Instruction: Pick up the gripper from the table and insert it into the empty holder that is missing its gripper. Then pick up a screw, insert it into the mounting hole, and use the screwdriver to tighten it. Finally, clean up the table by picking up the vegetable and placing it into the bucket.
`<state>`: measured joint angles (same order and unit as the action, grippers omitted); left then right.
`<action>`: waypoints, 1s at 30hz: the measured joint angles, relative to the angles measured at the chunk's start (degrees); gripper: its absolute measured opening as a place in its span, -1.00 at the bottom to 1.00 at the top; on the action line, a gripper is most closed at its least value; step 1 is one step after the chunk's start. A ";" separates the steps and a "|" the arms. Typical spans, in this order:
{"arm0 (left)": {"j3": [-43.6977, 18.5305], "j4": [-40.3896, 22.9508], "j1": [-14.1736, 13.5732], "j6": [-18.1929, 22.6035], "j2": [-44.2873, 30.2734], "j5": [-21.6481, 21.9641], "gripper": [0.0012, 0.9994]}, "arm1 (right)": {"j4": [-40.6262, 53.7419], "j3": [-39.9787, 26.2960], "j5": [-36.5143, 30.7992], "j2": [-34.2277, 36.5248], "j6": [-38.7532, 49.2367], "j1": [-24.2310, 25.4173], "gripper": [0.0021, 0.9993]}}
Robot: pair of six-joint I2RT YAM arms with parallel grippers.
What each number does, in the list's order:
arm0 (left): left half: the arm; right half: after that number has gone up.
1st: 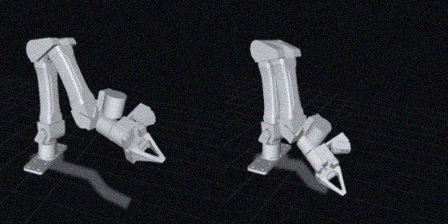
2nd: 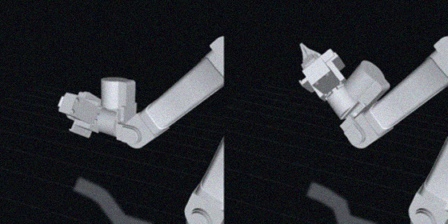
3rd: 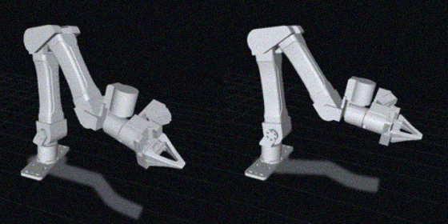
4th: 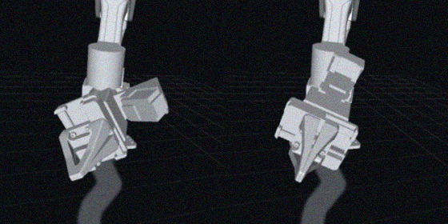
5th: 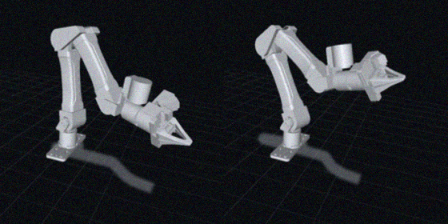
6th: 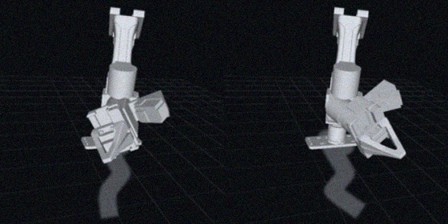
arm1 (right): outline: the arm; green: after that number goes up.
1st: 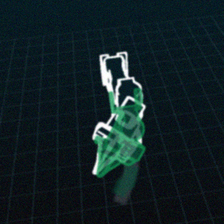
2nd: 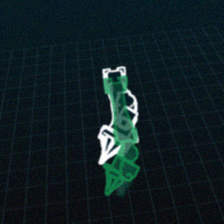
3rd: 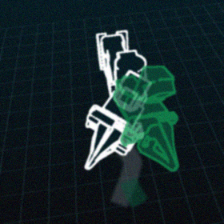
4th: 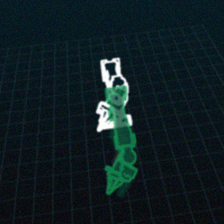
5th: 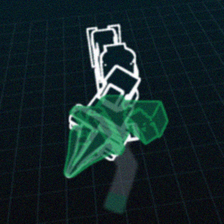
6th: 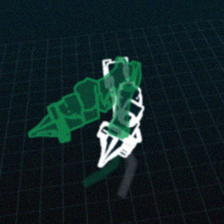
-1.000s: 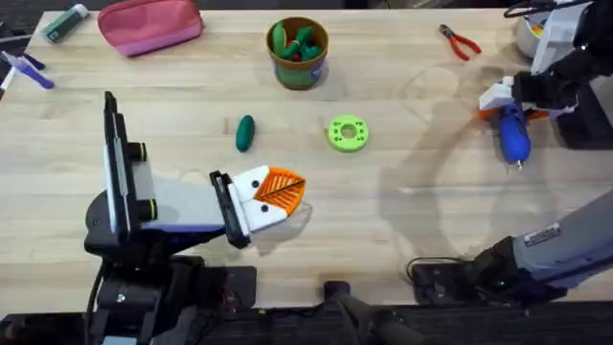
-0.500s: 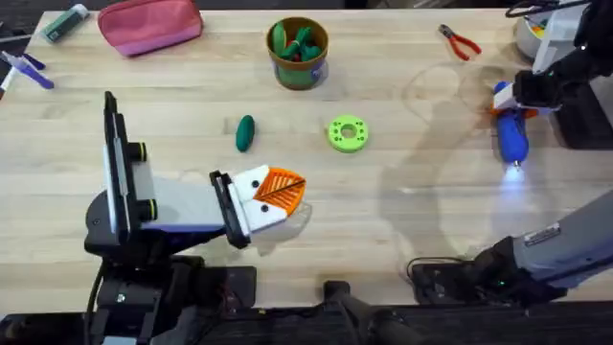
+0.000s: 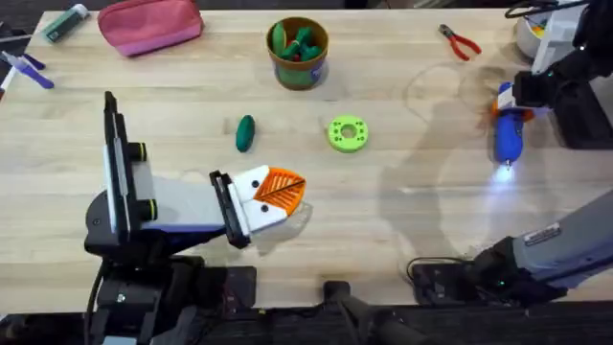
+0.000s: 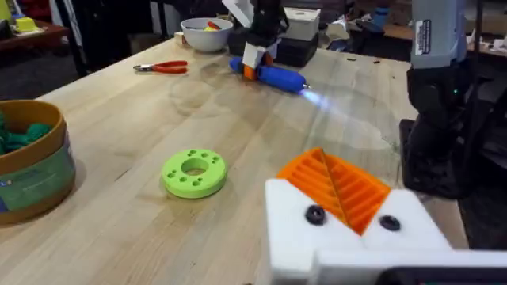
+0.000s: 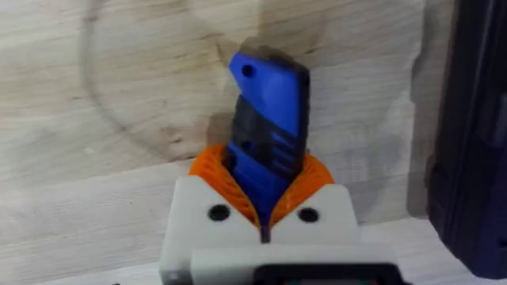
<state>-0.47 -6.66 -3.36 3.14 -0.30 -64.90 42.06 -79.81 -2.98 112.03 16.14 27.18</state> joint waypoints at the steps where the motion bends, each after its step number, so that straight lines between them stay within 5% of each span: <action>1: 0.00 0.01 0.00 -0.02 0.00 0.00 -0.97 | 0.00 0.02 0.01 0.00 -0.01 0.00 -0.95; 15: 0.00 0.00 0.00 -0.02 0.00 0.00 -0.97 | 0.28 0.02 1.74 -2.04 -0.68 0.00 -0.95; 24: 0.00 0.00 0.00 -0.02 0.00 0.00 -0.97 | 0.46 0.02 9.13 -14.46 -1.50 -0.46 -0.95; 30: 0.00 0.00 0.00 -0.02 0.00 0.00 -0.97 | 0.52 0.02 10.95 -22.76 -4.06 -4.97 -0.95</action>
<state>-0.47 -6.66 -3.36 3.12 -0.30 -64.90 42.59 -79.79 7.97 89.27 12.08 22.20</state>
